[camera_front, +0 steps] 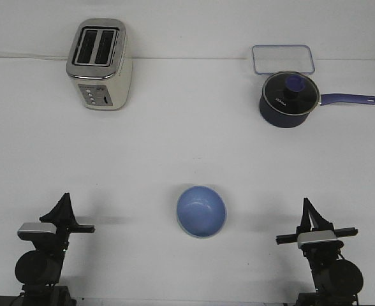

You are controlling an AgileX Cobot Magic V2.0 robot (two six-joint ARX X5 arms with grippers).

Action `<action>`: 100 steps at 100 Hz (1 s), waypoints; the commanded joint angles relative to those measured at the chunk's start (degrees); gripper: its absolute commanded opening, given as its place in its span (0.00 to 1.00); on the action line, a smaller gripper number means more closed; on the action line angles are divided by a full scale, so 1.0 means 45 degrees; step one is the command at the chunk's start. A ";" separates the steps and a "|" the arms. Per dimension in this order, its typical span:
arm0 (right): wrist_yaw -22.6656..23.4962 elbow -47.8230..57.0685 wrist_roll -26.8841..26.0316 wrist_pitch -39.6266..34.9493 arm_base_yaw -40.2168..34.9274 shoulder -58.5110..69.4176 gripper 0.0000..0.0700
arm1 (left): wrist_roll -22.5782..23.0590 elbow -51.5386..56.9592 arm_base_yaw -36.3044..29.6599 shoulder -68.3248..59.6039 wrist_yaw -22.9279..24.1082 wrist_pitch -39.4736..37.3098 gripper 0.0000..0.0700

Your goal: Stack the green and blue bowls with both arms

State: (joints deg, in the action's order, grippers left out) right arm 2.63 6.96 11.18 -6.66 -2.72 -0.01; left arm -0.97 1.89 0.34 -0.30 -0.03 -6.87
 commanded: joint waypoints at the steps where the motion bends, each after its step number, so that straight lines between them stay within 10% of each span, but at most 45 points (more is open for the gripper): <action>1: -0.0277 -0.0432 0.0607 0.0194 0.0073 0.0019 0.00 | -0.0034 -0.0243 0.0005 0.0010 0.0005 -0.0151 0.02; 100: -0.0583 -0.1384 0.0850 0.0908 0.0097 0.0019 0.00 | -0.0034 -0.0243 0.0005 0.0010 0.0000 -0.0126 0.02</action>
State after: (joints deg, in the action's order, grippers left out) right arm -0.01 0.84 14.76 -3.22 -2.28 0.08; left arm -0.97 1.91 0.34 -0.32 -0.03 -6.83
